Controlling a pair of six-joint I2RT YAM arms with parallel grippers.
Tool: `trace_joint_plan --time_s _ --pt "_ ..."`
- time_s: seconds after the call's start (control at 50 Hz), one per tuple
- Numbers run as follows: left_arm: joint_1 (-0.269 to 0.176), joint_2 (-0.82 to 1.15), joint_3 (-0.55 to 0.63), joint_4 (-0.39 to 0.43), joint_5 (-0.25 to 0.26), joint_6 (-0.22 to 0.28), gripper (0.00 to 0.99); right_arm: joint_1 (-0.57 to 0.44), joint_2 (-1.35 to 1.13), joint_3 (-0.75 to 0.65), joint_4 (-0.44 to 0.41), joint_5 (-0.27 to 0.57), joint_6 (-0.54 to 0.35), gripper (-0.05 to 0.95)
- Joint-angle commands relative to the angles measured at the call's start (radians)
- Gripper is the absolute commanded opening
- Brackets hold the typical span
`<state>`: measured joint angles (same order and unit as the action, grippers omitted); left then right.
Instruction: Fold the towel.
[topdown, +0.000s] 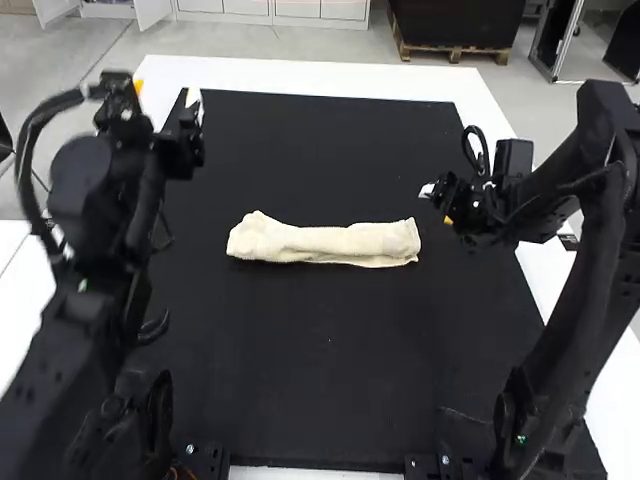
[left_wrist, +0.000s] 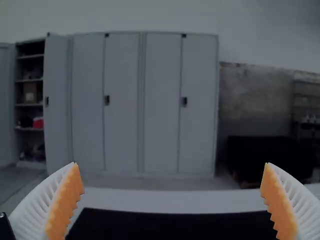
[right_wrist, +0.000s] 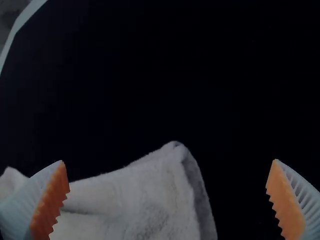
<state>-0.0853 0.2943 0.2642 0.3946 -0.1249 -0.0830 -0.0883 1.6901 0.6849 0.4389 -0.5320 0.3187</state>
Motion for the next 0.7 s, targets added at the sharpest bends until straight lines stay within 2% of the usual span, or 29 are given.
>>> trace_joint_plan --time_s 0.0,0.12,0.22,0.4,0.5,0.68 --pt "-0.008 -0.127 -0.046 -0.017 -0.032 0.022 0.826 -0.007 0.051 0.019 0.001 -0.071 0.017 0.91" --pt "-0.008 -0.277 -0.085 -0.065 -0.038 0.040 0.823 -0.007 0.098 0.028 0.001 -0.072 0.017 0.91" --pt "-0.008 -0.296 -0.089 -0.083 -0.038 0.042 0.823 -0.005 0.131 0.033 0.006 -0.072 0.017 0.91" --pt "-0.008 -0.297 -0.112 -0.079 -0.030 0.042 0.825 0.001 0.164 0.047 0.012 -0.074 0.017 0.91" --pt "-0.010 -0.297 -0.137 -0.048 -0.027 0.042 0.823 0.015 0.180 0.051 0.021 -0.071 0.017 0.91" --pt "-0.004 -0.297 -0.169 -0.031 0.013 0.031 0.825 0.058 0.215 0.062 0.043 -0.063 0.034 0.91"
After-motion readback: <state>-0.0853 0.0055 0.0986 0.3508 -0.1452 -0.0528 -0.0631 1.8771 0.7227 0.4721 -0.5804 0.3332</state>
